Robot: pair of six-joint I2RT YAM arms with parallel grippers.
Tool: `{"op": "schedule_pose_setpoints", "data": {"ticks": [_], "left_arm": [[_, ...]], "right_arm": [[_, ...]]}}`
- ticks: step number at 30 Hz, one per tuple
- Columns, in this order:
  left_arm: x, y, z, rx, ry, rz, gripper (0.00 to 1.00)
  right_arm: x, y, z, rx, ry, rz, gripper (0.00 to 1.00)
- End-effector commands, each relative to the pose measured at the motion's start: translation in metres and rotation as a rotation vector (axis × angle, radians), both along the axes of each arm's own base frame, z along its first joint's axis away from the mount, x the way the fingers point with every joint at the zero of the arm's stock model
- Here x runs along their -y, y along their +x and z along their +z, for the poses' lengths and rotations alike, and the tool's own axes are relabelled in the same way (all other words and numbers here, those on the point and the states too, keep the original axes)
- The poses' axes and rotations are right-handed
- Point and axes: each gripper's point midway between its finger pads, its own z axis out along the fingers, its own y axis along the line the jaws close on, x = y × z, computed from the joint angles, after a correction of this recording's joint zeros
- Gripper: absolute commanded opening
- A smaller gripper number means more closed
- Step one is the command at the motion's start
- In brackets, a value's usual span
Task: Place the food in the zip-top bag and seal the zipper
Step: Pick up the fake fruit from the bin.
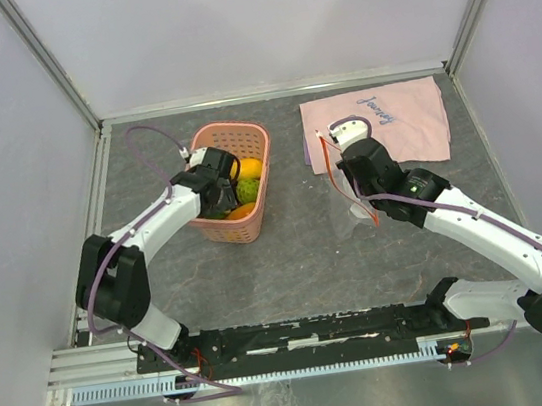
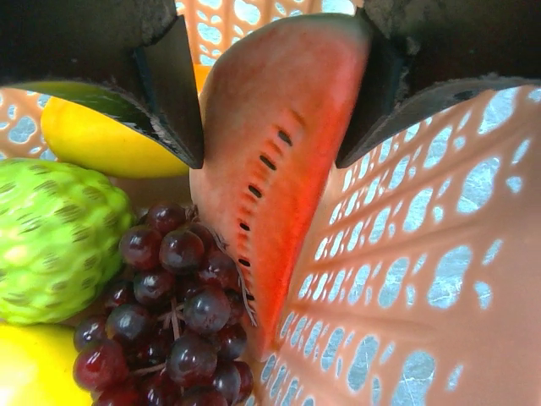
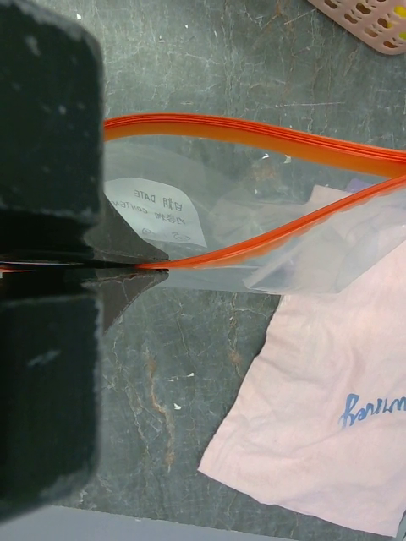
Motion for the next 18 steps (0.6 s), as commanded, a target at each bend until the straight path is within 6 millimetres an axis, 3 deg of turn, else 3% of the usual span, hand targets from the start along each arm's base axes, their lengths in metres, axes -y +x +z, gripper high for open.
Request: {"op": "schedule_pose_setpoints", "data": {"ticks": [1, 10, 18], "left_arm": [[0.005, 0.011, 0.018, 0.098, -0.064, 0.057, 0.64], [0.002, 0.007, 0.065, 0.205, -0.115, 0.038, 0.39], [0.000, -0.001, 0.111, 0.299, -0.162, 0.004, 0.32]], "right_arm": [[-0.004, 0.002, 0.015, 0.048, 0.039, 0.005, 0.02], [-0.007, 0.003, 0.021, 0.050, 0.046, 0.010, 0.02], [-0.009, 0.006, 0.030, 0.057, 0.046, 0.013, 0.02]]}}
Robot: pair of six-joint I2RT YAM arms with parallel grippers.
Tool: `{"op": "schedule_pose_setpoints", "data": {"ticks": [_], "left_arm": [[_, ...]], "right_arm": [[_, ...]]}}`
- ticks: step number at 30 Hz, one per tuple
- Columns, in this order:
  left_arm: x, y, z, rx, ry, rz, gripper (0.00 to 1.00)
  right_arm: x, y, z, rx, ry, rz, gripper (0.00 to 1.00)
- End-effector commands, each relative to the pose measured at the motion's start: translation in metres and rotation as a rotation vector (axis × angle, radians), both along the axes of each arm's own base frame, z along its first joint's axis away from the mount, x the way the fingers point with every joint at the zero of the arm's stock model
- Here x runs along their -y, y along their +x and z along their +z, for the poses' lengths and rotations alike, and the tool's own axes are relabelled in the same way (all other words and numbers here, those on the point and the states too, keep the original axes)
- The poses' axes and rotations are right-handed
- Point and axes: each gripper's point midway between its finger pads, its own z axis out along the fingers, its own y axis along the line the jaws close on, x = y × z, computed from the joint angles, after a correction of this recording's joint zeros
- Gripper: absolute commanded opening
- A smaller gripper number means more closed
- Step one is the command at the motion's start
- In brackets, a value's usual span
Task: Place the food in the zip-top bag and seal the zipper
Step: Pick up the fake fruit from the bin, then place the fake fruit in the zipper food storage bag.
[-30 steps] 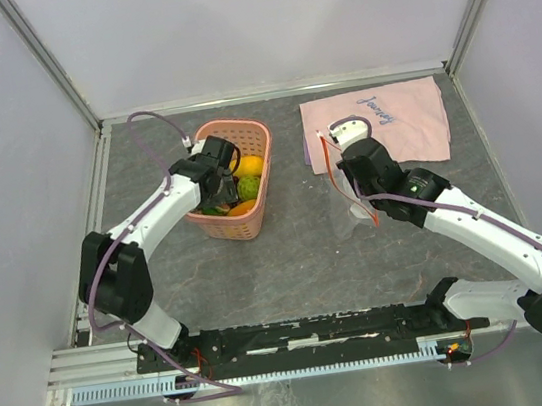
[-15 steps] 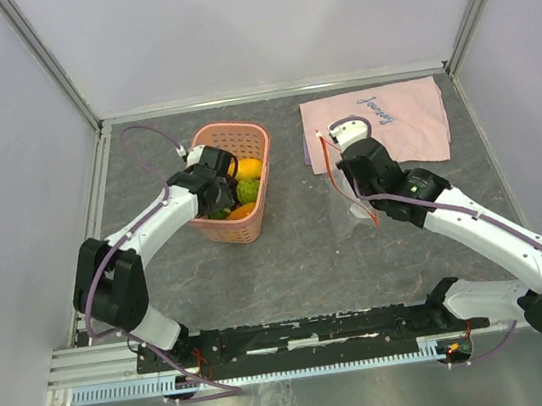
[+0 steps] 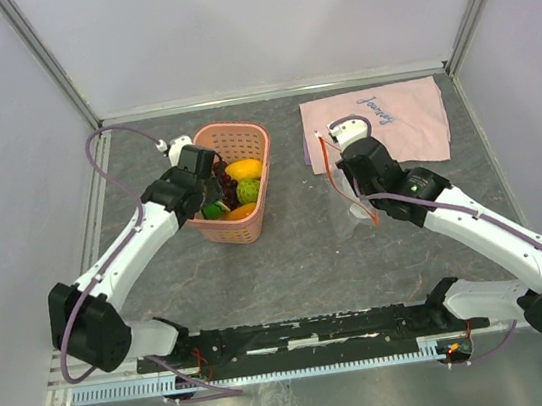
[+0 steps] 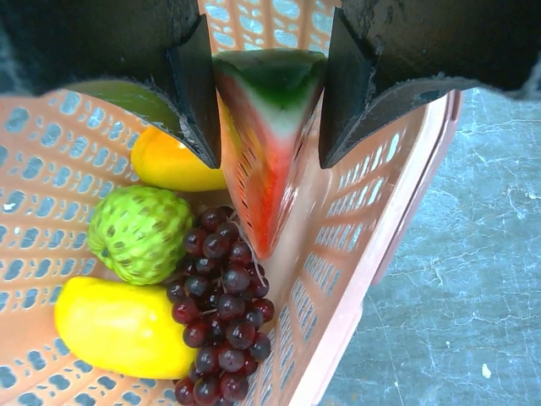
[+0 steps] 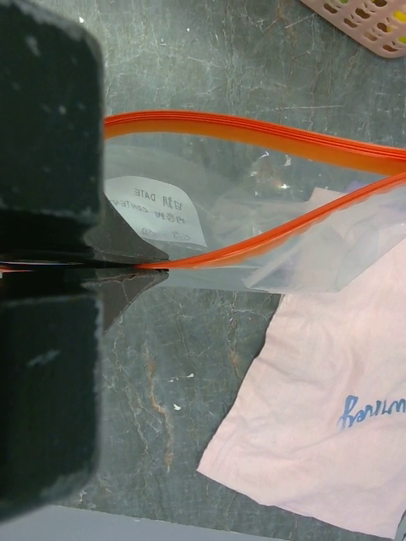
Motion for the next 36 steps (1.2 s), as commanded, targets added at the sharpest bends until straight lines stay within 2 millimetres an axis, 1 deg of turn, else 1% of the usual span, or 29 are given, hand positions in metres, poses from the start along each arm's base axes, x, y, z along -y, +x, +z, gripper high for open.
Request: {"op": "schedule_pose_setpoints", "data": {"ticks": [1, 6, 10, 12, 16, 22, 25, 32, 33, 36], "left_arm": [[0.002, 0.000, 0.046, 0.115, -0.055, -0.019, 0.32], [0.007, -0.006, 0.094, 0.232, -0.130, -0.078, 0.30], [0.011, -0.014, 0.133, 0.354, -0.200, -0.128, 0.29], [0.016, -0.019, 0.148, 0.400, -0.241, -0.166, 0.29], [0.034, -0.027, 0.173, 0.476, -0.337, -0.264, 0.29], [0.054, -0.036, 0.197, 0.549, -0.439, -0.374, 0.29], [0.072, -0.043, 0.208, 0.570, -0.528, -0.452, 0.29], [0.115, -0.053, 0.210, 0.540, -0.722, -0.594, 0.28], [0.124, -0.056, 0.213, 0.542, -0.749, -0.619, 0.27], [0.144, -0.060, 0.213, 0.523, -0.786, -0.668, 0.27]], "right_arm": [[-0.009, 0.007, 0.030, 0.058, 0.044, 0.013, 0.02], [-0.015, 0.011, 0.034, 0.057, 0.049, 0.030, 0.02], [-0.028, 0.011, 0.037, 0.038, 0.077, 0.073, 0.02], [-0.032, 0.011, 0.039, 0.040, 0.088, 0.085, 0.02], [-0.034, 0.014, 0.040, 0.045, 0.087, 0.075, 0.02], [-0.043, 0.016, 0.040, 0.043, 0.111, 0.086, 0.02], [-0.046, 0.017, 0.039, 0.044, 0.121, 0.087, 0.02], [-0.054, 0.019, 0.037, 0.042, 0.140, 0.096, 0.02], [-0.056, 0.019, 0.037, 0.043, 0.145, 0.097, 0.02], [-0.058, 0.019, 0.037, 0.044, 0.153, 0.101, 0.02]]}}
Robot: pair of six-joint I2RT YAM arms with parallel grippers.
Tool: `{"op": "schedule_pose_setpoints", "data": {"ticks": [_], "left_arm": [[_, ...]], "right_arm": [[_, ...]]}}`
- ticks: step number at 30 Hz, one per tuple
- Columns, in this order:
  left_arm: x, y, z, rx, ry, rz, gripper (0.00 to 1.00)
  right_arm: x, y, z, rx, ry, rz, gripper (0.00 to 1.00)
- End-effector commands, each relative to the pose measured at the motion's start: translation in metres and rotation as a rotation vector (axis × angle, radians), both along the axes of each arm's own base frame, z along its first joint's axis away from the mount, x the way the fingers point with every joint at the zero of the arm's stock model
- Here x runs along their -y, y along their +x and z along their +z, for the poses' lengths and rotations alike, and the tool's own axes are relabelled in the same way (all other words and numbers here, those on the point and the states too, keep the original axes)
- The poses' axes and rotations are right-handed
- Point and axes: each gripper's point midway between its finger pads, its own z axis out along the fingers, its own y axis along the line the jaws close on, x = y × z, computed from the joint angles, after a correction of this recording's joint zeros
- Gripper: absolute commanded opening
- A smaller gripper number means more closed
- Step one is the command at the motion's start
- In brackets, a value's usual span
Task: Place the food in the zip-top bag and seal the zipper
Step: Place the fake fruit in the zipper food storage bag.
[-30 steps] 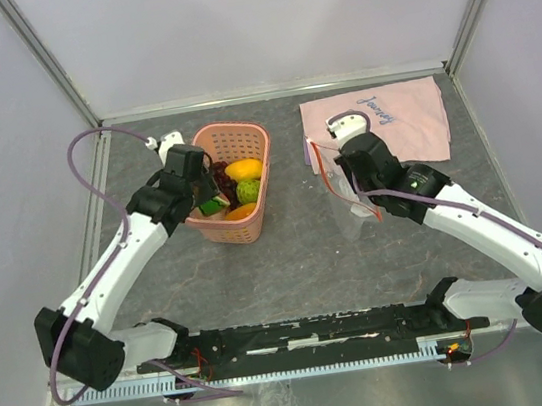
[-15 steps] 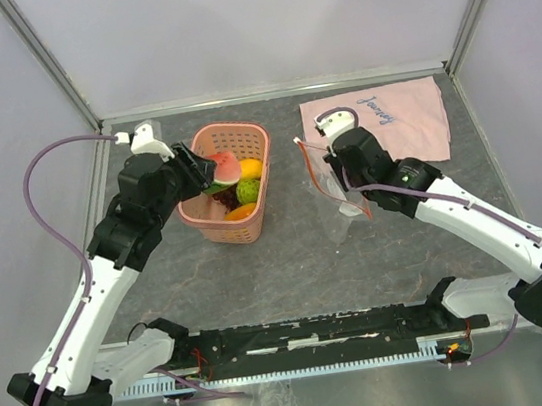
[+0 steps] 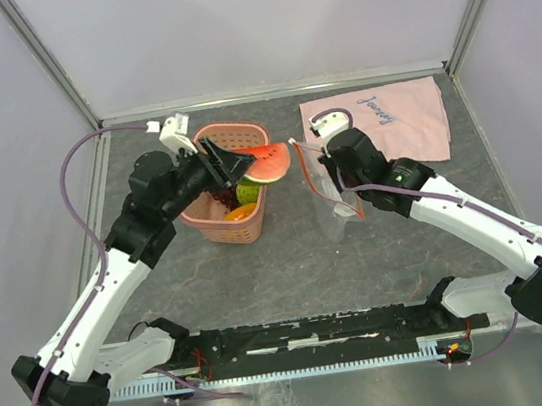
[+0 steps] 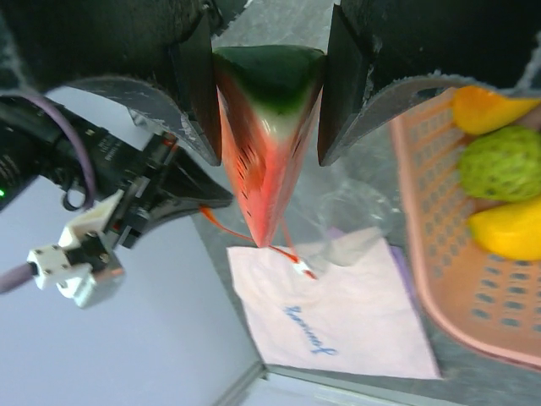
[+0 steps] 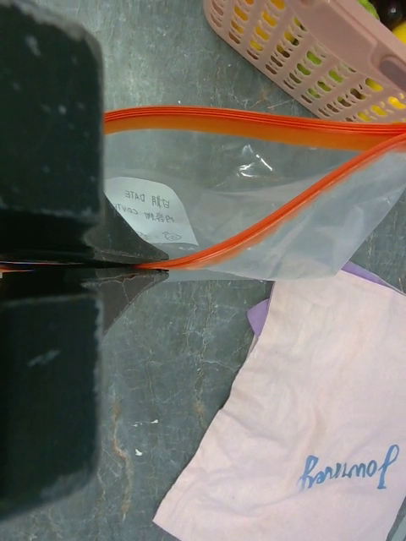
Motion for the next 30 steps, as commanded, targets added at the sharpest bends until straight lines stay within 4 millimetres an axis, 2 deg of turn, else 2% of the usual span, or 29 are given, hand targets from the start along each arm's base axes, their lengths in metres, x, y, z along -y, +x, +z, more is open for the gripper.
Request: {"op": "schedule_pose_setpoints", "data": {"ticks": [1, 7, 12, 18, 20, 30], "left_arm": [[0.041, -0.012, 0.029, 0.049, -0.128, -0.147, 0.27], [0.066, -0.010, 0.015, 0.002, -0.105, -0.165, 0.24], [0.072, -0.001, -0.012, -0.073, -0.064, -0.130, 0.24], [0.070, 0.012, -0.041, -0.157, 0.031, -0.045, 0.22], [0.072, 0.014, -0.045, -0.167, 0.035, -0.041, 0.22], [0.090, 0.013, -0.034, -0.164, -0.062, -0.056, 0.21]], "right_arm": [[-0.016, 0.009, 0.027, 0.067, 0.094, 0.005, 0.02], [-0.020, 0.009, 0.029, 0.069, 0.106, 0.017, 0.02], [-0.022, 0.008, 0.029, 0.070, 0.113, 0.025, 0.02], [-0.028, 0.007, 0.032, 0.076, 0.144, 0.049, 0.02], [-0.033, 0.005, 0.031, 0.071, 0.160, 0.069, 0.02], [-0.051, 0.000, 0.018, 0.021, 0.242, 0.110, 0.02]]}}
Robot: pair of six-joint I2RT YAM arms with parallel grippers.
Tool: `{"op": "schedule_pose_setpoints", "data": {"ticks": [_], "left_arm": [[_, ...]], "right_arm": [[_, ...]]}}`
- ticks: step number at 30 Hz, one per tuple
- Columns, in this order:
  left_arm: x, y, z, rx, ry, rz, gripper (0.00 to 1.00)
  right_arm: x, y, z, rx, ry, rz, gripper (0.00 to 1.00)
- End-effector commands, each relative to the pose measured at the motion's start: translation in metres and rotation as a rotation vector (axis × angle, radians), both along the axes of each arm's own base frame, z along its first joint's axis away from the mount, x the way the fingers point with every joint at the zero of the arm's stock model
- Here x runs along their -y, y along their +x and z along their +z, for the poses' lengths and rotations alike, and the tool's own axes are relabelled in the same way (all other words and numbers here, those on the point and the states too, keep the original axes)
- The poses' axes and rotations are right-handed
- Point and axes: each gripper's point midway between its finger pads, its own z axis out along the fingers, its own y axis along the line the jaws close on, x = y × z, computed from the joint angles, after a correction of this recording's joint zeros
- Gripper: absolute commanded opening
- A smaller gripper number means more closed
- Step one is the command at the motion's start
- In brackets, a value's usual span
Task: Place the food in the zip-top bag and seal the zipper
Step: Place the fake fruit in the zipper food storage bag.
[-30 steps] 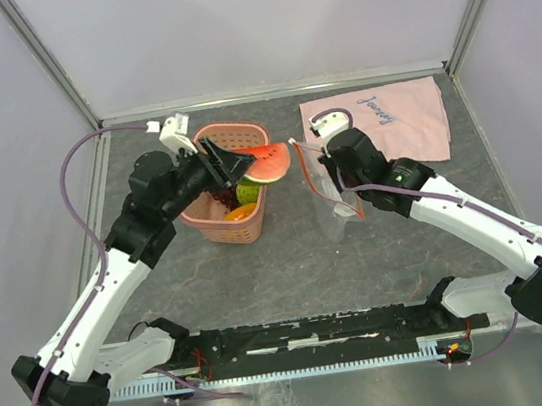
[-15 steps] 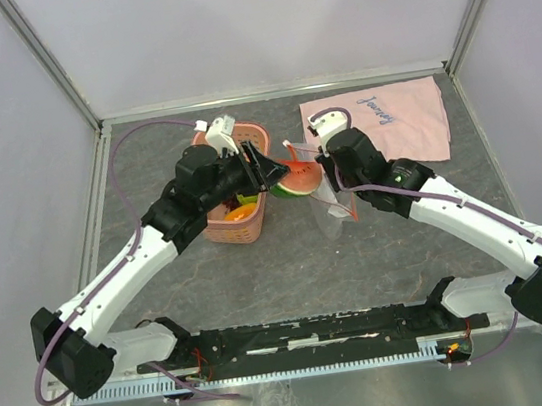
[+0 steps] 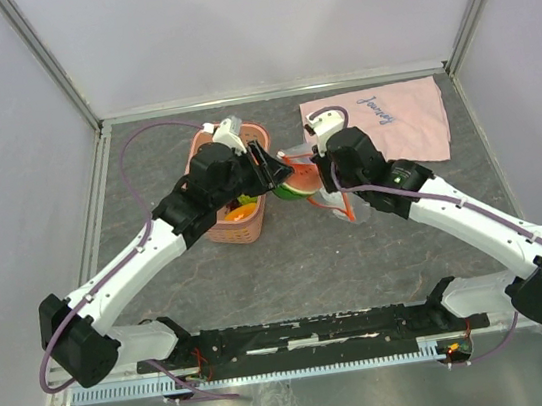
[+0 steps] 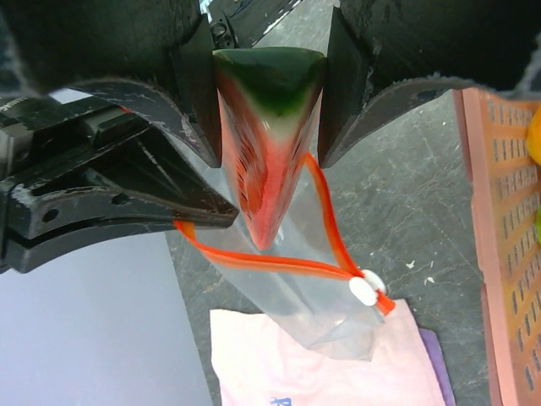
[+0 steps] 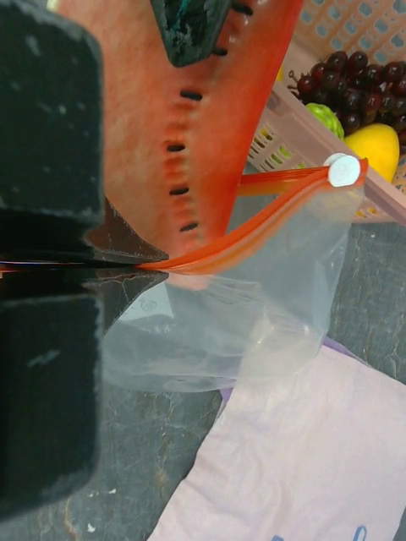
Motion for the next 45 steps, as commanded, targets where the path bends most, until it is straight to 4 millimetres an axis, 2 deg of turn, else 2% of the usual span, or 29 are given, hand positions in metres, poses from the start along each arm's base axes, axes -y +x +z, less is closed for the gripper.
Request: {"op": "schedule_pose_setpoints", "data": {"ticks": [1, 4, 8, 13, 17, 22, 27, 30, 33, 36, 39, 42, 45], "left_arm": [[0.012, 0.009, 0.035, 0.046, -0.118, 0.039, 0.21], [0.009, 0.012, 0.029, 0.035, -0.116, 0.071, 0.21], [0.000, 0.015, 0.028, 0.043, -0.123, 0.126, 0.21], [0.004, 0.015, 0.034, 0.059, -0.142, 0.128, 0.21], [0.004, 0.020, 0.018, 0.071, -0.009, 0.186, 0.19], [-0.009, 0.024, -0.001, 0.093, 0.086, 0.288, 0.17], [-0.031, 0.029, 0.005, 0.155, 0.197, 0.403, 0.16], [-0.032, 0.029, 0.009, 0.179, 0.237, 0.425, 0.16], [-0.022, 0.026, 0.009, 0.187, 0.246, 0.405, 0.16], [-0.005, 0.020, 0.010, 0.188, 0.229, 0.352, 0.21], [0.010, 0.014, 0.010, 0.195, 0.225, 0.316, 0.30], [0.015, 0.012, 0.003, 0.190, 0.245, 0.300, 0.42], [0.015, 0.012, -0.002, 0.180, 0.251, 0.300, 0.50]], "right_arm": [[-0.018, 0.001, 0.008, 0.011, 0.104, 0.022, 0.02], [-0.021, -0.001, 0.007, -0.001, 0.116, 0.029, 0.02], [-0.014, -0.001, 0.005, 0.000, 0.106, 0.001, 0.02], [-0.024, -0.006, 0.005, -0.024, 0.159, 0.036, 0.02], [-0.031, -0.011, 0.011, -0.029, 0.215, 0.058, 0.02], [-0.029, -0.016, 0.020, -0.016, 0.253, 0.060, 0.02], [-0.021, -0.015, 0.016, -0.024, 0.229, 0.019, 0.02], [-0.023, -0.017, 0.015, -0.032, 0.237, 0.025, 0.02], [-0.029, -0.018, 0.016, -0.038, 0.262, 0.045, 0.02], [-0.031, -0.018, 0.015, -0.039, 0.272, 0.050, 0.02], [-0.031, -0.016, 0.014, -0.040, 0.270, 0.040, 0.02], [-0.030, -0.014, 0.013, -0.033, 0.270, 0.029, 0.02], [-0.027, -0.013, 0.015, -0.021, 0.275, 0.017, 0.02]]}}
